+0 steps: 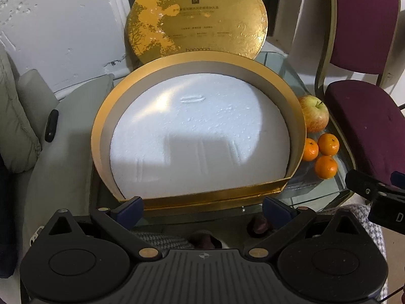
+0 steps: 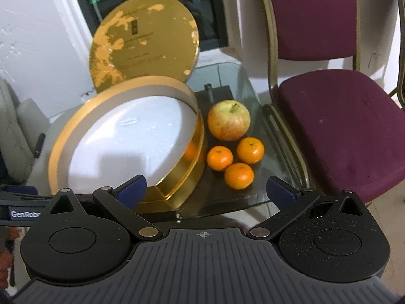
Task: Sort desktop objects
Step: 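Move the right gripper to the nearest mandarin and close on it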
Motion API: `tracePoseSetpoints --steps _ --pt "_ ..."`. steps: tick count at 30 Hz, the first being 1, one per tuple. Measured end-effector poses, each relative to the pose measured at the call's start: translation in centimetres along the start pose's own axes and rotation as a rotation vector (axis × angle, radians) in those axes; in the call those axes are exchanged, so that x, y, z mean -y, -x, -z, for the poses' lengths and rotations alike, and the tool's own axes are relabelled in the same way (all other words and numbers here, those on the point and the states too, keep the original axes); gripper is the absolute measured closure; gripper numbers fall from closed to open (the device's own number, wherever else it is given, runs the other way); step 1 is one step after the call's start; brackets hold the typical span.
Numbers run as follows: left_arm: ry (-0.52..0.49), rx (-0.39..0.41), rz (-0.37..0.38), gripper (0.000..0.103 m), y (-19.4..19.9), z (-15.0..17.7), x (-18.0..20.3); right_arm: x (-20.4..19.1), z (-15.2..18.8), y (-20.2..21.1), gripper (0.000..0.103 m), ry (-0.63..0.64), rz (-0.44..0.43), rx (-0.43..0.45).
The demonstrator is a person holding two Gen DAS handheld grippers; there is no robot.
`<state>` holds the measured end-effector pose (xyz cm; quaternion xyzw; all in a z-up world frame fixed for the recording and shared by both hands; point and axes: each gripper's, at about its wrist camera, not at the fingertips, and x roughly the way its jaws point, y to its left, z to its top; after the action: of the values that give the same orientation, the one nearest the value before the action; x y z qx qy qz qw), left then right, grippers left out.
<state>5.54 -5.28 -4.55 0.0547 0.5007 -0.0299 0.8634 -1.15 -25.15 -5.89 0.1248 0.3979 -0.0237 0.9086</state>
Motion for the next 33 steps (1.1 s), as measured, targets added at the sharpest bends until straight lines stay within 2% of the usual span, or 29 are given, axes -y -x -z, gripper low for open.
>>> tracePoseSetpoints --steps 7,16,21,23,33 --pt "0.026 -0.018 0.007 0.003 -1.9 -0.8 0.3 1.0 -0.5 -2.7 0.005 0.012 0.024 -0.047" --pt "0.047 -0.081 -0.012 0.003 -4.6 -1.4 0.6 2.5 -1.1 -6.6 0.014 0.037 0.051 -0.114" --pt "0.041 -0.085 -0.016 0.003 -5.3 -1.8 0.9 2.9 -1.3 -8.7 0.02 0.062 0.056 -0.156" --pt "0.038 -0.09 -0.021 0.007 -5.5 -2.0 1.0 3.0 -1.4 -9.4 0.02 0.061 0.06 -0.17" --pt "0.039 -0.103 -0.017 0.007 -6.4 -2.3 0.9 3.6 -1.7 -12.7 0.027 0.062 0.08 -0.236"
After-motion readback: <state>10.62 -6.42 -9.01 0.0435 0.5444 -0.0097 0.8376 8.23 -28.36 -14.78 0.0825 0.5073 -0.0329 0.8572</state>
